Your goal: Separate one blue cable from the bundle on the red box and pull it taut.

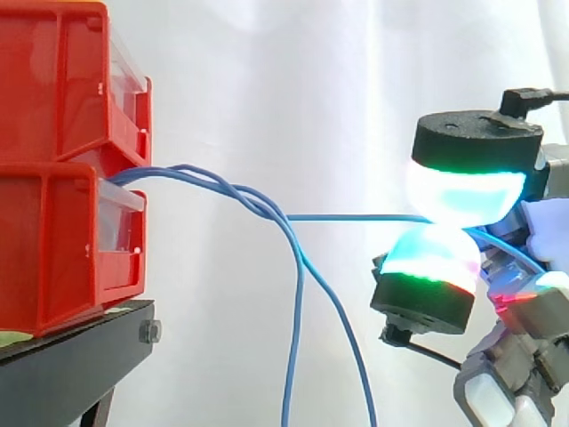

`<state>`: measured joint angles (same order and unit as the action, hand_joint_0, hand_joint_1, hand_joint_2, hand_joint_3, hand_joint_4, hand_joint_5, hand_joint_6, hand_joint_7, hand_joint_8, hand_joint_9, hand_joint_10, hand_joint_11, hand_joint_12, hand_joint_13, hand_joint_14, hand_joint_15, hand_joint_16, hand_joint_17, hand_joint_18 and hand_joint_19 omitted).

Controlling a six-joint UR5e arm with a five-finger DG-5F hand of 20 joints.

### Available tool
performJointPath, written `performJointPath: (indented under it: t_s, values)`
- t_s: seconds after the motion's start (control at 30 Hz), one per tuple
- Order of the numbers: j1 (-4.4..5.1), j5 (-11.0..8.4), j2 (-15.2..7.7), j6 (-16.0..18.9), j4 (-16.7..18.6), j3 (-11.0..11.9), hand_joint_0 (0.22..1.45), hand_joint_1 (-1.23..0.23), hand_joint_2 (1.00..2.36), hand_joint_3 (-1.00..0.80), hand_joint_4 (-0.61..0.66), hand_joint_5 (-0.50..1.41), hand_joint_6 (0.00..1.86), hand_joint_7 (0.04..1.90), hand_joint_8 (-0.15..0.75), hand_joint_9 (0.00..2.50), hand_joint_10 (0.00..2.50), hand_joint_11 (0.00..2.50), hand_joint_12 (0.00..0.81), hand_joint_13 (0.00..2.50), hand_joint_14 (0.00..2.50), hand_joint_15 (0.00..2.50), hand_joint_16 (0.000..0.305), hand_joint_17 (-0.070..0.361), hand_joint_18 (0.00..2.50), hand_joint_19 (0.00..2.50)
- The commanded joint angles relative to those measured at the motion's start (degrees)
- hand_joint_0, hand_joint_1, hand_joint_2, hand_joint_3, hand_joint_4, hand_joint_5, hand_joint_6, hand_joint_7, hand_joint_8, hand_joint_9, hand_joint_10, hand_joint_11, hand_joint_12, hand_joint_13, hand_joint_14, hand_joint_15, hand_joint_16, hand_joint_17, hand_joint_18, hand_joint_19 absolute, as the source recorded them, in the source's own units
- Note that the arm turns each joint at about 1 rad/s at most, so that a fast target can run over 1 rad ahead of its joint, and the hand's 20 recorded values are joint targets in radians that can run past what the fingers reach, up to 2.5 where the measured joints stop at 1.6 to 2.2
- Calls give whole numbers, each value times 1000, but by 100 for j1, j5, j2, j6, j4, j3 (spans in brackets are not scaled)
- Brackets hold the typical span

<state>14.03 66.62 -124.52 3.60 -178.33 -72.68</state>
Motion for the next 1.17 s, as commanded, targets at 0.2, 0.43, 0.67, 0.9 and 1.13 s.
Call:
performJointPath:
  t_s: [0.2, 0.43, 0.67, 0.9, 1.13]
  values:
    - [3, 0, -2, 1, 0, 0, 524, -748, 1158, -40, 69, -50, 866, 1227, 457, 1390, 14, 680, 450, 980, 13, 470, 57, 127, 901, 396]
    - [3, 9, -2, 1, 0, 0, 519, -750, 1182, -51, 70, -50, 866, 1224, 460, 1396, 13, 679, 450, 990, 11, 470, 57, 127, 908, 403]
    - [3, -9, 7, 1, 0, 0, 522, -751, 1173, -53, 76, -51, 866, 1229, 457, 1395, 14, 697, 452, 993, 12, 484, 57, 128, 913, 410]
    - [3, -9, -2, -8, 0, 0, 524, -750, 1164, -50, 71, -51, 865, 1232, 454, 1396, 14, 701, 454, 999, 12, 484, 57, 128, 918, 410]
    - [-6, -9, -2, 1, 0, 0, 526, -749, 1155, -46, 62, -51, 865, 1231, 456, 1391, 14, 708, 457, 1000, 12, 484, 57, 128, 921, 411]
